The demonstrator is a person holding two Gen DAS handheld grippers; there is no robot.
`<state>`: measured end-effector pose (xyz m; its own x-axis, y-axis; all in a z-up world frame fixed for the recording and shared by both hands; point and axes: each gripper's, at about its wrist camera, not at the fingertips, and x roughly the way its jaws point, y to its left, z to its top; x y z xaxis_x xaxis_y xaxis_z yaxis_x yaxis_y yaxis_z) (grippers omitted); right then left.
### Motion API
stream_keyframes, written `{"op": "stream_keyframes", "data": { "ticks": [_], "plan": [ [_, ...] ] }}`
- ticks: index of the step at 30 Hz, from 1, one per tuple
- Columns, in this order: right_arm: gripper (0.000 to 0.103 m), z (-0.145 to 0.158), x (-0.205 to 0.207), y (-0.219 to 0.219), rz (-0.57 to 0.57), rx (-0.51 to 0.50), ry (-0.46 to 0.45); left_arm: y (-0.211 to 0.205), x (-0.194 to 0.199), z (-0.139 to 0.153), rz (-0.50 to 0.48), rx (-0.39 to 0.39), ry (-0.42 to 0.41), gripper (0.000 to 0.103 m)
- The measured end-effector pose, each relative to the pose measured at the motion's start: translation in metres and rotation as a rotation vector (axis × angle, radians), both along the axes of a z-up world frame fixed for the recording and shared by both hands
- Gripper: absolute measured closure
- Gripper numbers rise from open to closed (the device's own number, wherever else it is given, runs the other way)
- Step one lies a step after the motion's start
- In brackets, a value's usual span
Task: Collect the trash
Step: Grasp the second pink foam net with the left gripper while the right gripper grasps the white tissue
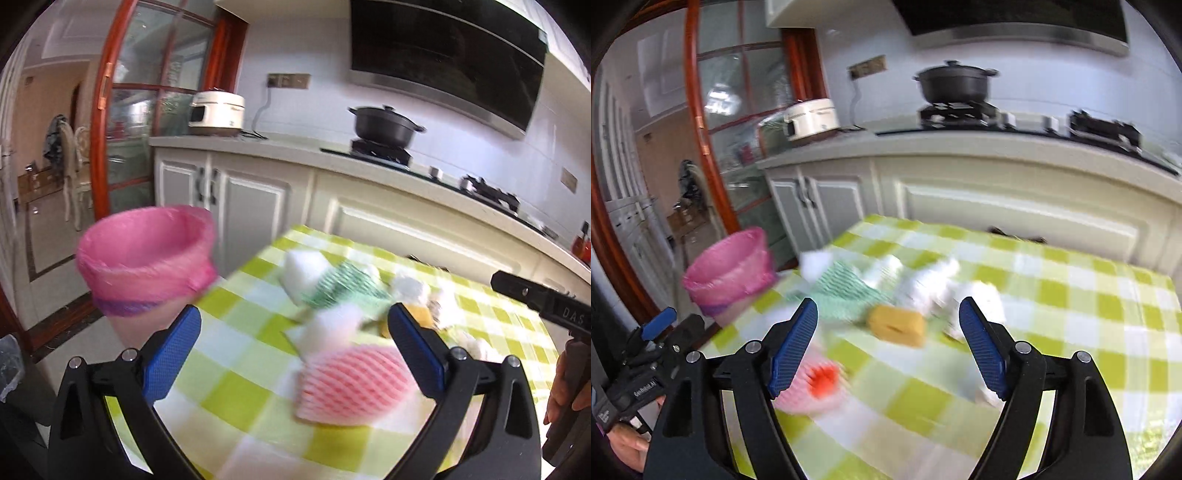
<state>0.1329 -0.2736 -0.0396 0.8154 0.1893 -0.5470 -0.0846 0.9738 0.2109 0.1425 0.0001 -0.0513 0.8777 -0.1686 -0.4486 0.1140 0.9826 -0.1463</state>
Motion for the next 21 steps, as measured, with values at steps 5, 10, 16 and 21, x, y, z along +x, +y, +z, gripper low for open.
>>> {"op": "stream_keyframes", "data": {
  "ticks": [5, 10, 16, 21],
  "plan": [
    [0.028, -0.030, -0.012, -0.025, -0.063, -0.042, 0.064, -0.030, 0.003, -0.026, -0.040, -0.003, 0.059, 0.005],
    [0.028, -0.064, -0.013, -0.050, -0.122, -0.038, 0.138, -0.049, 0.011, -0.048, -0.068, 0.031, 0.103, 0.005],
    [0.028, -0.093, 0.003, -0.063, -0.154, -0.018, 0.201, -0.062, 0.024, -0.065, -0.082, 0.053, 0.127, 0.006],
    [0.034, -0.105, 0.017, -0.059, -0.130, -0.007, 0.232, -0.066, 0.035, -0.074, -0.094, 0.051, 0.154, 0.016]
  ]
}}
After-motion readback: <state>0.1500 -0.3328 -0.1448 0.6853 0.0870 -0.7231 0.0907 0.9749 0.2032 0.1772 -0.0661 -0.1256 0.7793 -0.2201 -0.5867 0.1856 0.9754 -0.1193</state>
